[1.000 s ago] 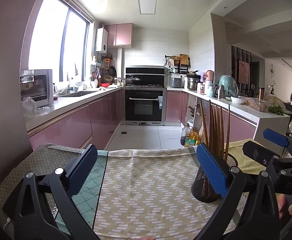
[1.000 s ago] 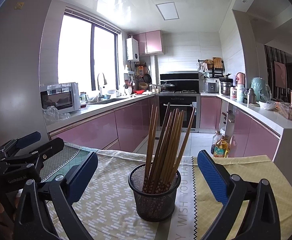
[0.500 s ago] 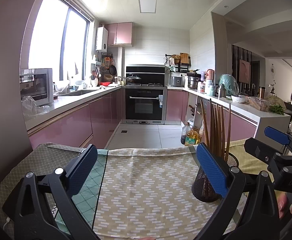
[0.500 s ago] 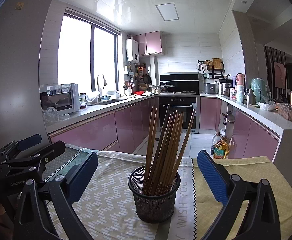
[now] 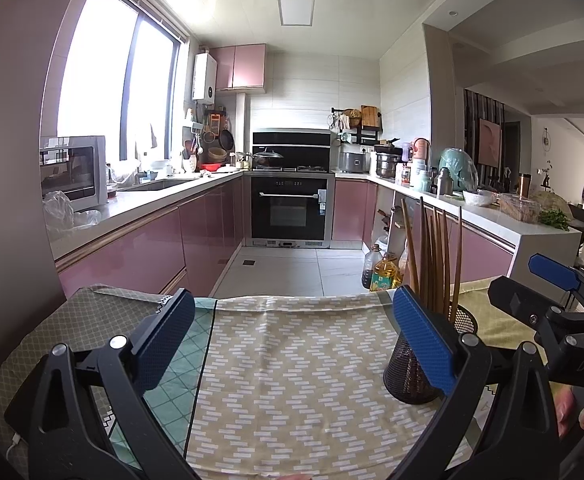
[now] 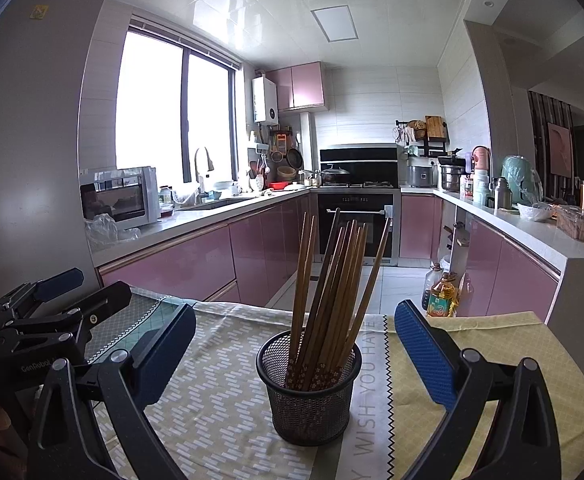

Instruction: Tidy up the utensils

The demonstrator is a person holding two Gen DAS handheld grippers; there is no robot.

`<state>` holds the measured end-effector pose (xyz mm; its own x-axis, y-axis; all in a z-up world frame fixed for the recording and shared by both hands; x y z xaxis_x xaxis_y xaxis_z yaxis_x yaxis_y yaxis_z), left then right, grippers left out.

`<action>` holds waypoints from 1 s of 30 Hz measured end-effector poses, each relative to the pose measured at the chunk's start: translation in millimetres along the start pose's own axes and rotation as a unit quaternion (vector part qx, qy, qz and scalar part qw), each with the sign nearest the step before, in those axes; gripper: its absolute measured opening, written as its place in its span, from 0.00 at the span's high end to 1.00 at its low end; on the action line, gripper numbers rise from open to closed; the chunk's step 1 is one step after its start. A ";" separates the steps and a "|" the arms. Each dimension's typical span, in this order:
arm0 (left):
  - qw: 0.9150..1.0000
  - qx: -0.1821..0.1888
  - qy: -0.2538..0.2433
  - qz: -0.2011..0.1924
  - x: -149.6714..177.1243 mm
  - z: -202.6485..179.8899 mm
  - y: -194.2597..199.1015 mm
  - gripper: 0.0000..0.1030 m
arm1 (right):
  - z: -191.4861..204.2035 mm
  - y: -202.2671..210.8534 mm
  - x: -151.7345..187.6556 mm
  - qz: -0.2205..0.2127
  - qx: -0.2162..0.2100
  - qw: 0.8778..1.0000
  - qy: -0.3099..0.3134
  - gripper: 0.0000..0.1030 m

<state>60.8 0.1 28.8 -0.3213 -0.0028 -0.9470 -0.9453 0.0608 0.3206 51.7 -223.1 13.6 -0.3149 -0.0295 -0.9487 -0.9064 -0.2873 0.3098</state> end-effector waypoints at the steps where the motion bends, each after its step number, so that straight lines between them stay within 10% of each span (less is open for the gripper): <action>1: 1.000 0.000 0.000 0.000 0.1 -0.1 -0.1 0.05 | 0.1 0.0 -0.1 0.000 0.000 1.000 0.000 0.06; 30: 1.000 0.000 0.001 0.001 2.1 -0.5 -0.2 0.05 | -2.4 -3.1 2.5 0.001 -0.003 1.000 -0.006 0.06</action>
<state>60.2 -0.4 26.8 -0.3238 -0.0042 -0.9461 -0.9445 0.0608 0.3229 54.5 -224.6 10.1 -0.3199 -0.0193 -0.9472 -0.9038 -0.2937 0.3113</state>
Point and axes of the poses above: each gripper's, at about its wrist camera, not at the fingertips, and y roughly against the way its jaws point, z to its left, x to its underside, the point moved 3 cm from there along -y, roughly the way its jaws point, and after that the axes turned 4 degrees about z, right-handed, at the moved point
